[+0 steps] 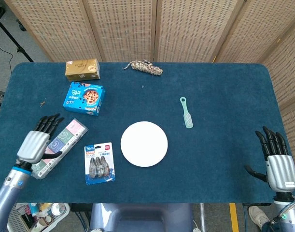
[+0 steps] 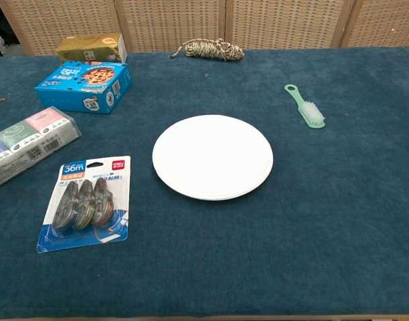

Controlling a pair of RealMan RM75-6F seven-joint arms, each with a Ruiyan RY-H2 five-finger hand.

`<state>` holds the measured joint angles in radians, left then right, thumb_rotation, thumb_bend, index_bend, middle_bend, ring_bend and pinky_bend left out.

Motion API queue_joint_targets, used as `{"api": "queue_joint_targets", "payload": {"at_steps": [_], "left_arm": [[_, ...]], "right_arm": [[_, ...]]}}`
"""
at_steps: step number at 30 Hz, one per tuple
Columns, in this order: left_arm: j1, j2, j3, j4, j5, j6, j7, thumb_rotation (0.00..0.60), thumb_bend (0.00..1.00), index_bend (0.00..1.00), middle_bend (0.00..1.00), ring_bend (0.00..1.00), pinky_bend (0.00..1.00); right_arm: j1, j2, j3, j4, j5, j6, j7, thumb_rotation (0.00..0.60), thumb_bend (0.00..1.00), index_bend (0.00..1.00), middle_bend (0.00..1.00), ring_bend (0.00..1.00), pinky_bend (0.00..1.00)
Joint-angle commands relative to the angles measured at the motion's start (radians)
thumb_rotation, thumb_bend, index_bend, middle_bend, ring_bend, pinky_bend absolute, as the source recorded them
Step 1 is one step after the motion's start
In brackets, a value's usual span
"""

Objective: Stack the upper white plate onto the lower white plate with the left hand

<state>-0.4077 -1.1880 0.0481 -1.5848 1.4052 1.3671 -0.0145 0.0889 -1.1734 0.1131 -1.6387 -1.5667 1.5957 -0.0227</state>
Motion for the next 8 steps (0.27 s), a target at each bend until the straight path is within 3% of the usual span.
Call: {"api": "queue_joint_targets", "payload": {"at_steps": [1,8], "left_arm": [[0.116,0.025,0.034,-0.01,-0.022,0.121,0.036,0.6,0.02,0.0,0.0,0.0,0.0],[0.219,0.016,0.042,0.067,0.027,0.221,-0.062,0.6,0.02,0.0,0.0,0.0,0.0]], "right_arm": [[0.0,-0.017,0.003,0.019,-0.014,0.013,-0.01,0.6,0.0,0.0,0.0,0.0,0.0],[0.004,-0.038,-0.002,0.05,-0.022,0.012,-0.038,0.6,0.0,0.0,0.0,0.0,0.0]]}}
